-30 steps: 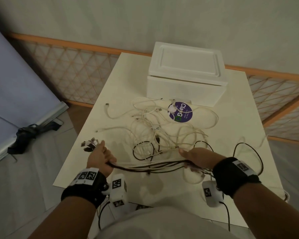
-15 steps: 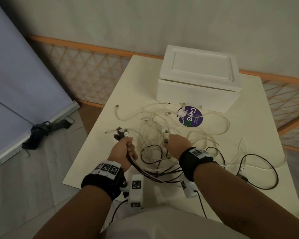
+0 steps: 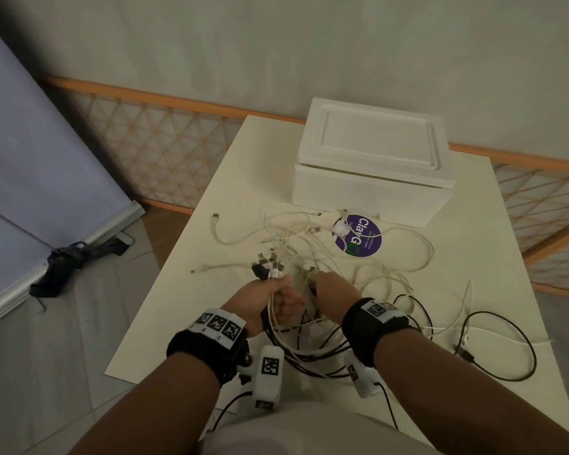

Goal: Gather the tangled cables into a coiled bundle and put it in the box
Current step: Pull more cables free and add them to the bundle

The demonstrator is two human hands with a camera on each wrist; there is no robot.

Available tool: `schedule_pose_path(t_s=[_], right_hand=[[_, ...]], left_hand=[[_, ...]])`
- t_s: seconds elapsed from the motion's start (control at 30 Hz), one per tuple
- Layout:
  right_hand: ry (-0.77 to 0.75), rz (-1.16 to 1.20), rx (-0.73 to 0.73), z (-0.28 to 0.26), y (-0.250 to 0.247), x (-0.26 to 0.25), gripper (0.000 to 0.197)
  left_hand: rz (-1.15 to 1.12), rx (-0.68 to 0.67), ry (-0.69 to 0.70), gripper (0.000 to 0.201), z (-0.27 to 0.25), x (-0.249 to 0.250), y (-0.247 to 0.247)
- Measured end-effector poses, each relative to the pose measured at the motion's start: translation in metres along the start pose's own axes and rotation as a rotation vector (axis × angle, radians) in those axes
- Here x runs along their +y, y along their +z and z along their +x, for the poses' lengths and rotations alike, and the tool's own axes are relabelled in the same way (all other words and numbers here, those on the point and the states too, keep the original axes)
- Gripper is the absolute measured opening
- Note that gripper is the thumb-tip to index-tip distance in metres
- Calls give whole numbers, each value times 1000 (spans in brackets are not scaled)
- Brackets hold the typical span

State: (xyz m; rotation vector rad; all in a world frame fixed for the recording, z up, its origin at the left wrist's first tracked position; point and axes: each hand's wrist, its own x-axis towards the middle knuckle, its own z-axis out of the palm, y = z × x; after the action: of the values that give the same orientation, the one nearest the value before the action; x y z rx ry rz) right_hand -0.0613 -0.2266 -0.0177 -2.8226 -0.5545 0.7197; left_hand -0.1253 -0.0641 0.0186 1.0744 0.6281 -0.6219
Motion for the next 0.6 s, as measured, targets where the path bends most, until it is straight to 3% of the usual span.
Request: schedule_pose_path(t_s=[0.13,0.23,0.3,0.47,0.6], right_hand=[[36,48,23,-3,-1,-2,26],[103,133,11,-4,-1,-1,34],[104,122,-17,-4,-3,-1,37],[16,209,3,-6,-24,-1,15],[-104,255,56,-18,-63,-12,18]], left_hand=[[-11,26,3,33,12,1,9],[-132,90,65,38,18,7,9],[-198,132,74,28,22,8,6],[-246,160,97,19,23,4,0],[-291,128,160,21,15,9,1]])
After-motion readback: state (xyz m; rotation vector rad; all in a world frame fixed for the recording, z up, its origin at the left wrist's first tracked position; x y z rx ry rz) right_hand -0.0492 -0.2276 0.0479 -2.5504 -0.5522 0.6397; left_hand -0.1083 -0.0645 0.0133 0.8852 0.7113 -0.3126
